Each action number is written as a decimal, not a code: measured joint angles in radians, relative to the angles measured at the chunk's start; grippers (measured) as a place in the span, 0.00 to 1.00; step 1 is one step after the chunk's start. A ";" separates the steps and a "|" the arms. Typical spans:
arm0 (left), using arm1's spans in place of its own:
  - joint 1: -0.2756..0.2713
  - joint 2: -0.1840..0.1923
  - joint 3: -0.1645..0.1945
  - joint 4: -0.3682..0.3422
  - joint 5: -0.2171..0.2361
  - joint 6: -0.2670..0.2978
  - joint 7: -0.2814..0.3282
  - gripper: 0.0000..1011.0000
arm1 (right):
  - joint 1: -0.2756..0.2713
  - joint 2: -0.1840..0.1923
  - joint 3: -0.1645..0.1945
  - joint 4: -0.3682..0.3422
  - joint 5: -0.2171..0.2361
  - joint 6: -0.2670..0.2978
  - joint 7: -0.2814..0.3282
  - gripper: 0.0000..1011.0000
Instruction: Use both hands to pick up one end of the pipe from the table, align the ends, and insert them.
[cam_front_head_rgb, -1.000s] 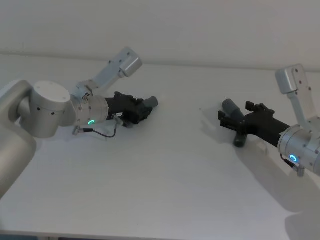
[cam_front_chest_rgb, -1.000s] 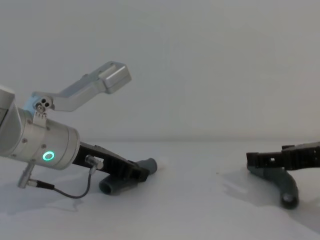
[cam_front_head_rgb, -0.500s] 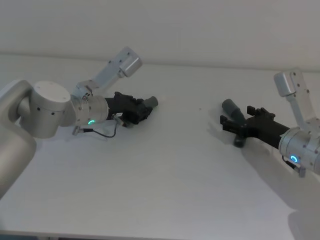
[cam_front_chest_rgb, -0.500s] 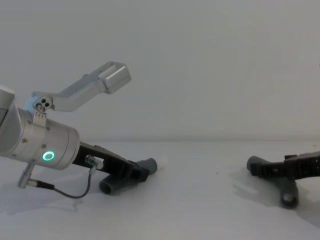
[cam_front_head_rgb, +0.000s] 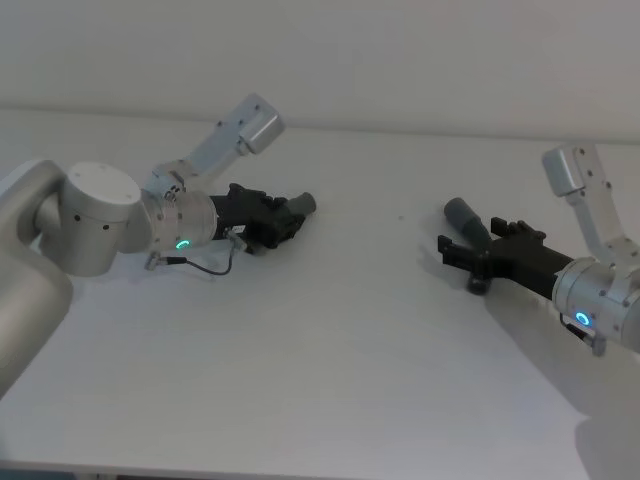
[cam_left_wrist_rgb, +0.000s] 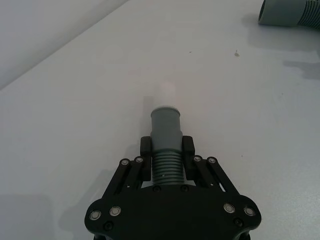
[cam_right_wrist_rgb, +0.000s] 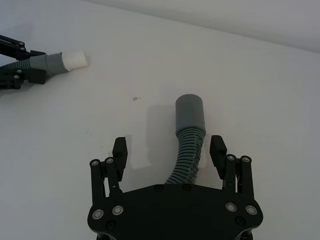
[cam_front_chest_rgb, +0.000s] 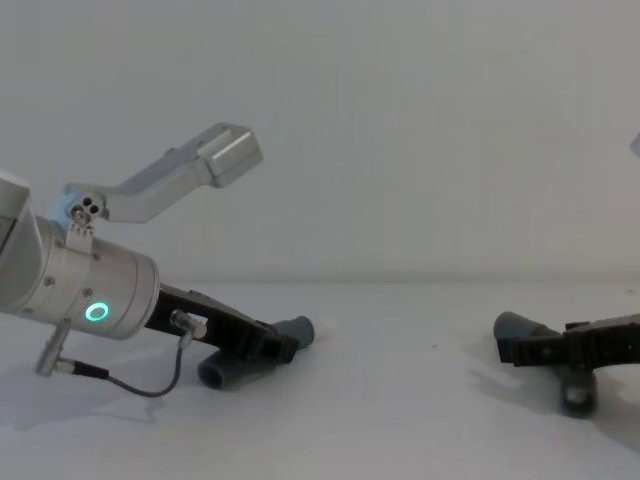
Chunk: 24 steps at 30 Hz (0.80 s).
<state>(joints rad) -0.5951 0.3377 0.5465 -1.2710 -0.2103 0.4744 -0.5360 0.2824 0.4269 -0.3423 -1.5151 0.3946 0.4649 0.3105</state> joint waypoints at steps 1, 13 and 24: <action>0.000 0.000 0.000 0.000 0.000 0.000 0.000 0.34 | 0.000 0.000 0.000 0.000 0.000 0.000 0.000 0.99; 0.000 0.000 0.000 0.000 0.000 0.000 0.000 0.34 | 0.003 -0.012 0.000 0.012 -0.004 0.010 -0.016 0.99; 0.000 0.000 0.000 0.000 0.000 0.000 0.000 0.34 | 0.005 -0.012 -0.003 0.014 -0.020 0.014 -0.019 0.99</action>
<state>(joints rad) -0.5952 0.3377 0.5465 -1.2709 -0.2103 0.4744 -0.5360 0.2876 0.4153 -0.3453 -1.5014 0.3749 0.4785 0.2917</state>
